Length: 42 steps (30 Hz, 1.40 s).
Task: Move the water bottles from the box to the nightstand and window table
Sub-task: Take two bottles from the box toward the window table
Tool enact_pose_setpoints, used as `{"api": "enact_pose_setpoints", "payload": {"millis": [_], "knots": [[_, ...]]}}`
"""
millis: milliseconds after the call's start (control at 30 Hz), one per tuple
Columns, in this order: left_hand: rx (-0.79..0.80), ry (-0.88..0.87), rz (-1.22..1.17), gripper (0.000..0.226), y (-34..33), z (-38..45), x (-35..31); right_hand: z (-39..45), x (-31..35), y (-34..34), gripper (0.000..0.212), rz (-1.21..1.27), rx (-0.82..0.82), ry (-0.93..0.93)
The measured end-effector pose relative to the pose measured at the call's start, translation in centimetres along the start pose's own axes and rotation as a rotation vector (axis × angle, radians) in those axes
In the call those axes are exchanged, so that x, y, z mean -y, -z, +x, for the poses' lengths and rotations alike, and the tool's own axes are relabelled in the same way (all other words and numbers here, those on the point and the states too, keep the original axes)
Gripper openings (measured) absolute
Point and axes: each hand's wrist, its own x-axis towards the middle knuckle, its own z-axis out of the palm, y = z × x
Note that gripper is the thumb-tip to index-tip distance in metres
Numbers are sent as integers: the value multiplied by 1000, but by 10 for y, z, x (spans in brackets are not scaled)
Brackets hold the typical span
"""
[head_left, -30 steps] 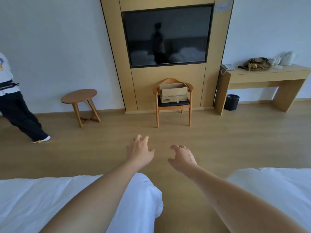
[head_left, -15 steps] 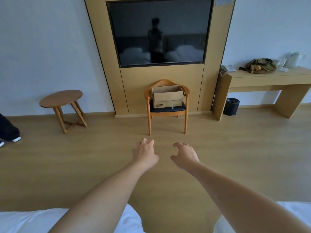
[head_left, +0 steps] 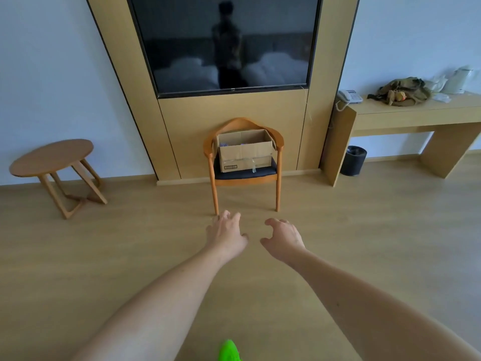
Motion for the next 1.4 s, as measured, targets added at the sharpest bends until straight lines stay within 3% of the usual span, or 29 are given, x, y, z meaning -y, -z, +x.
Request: {"api": "enact_pose_setpoints", "payload": {"millis": [400, 700, 933, 1167, 1400], "knots": [[15, -70, -111, 68, 22, 267, 18, 227, 33, 35, 60, -9, -75, -118], [48, -170, -55, 69, 18, 398, -4, 369, 34, 45, 57, -18, -69, -159], [17, -100, -16, 57, 23, 519, -12, 506, 23, 64, 45, 7, -84, -93], [-44, -56, -31, 50, 40, 631, -36, 630, 6, 96, 52, 27, -40, -58], [49, -46, 9, 48, 17, 711, -50, 713, -11, 93, 51, 57, 24, -93]]}}
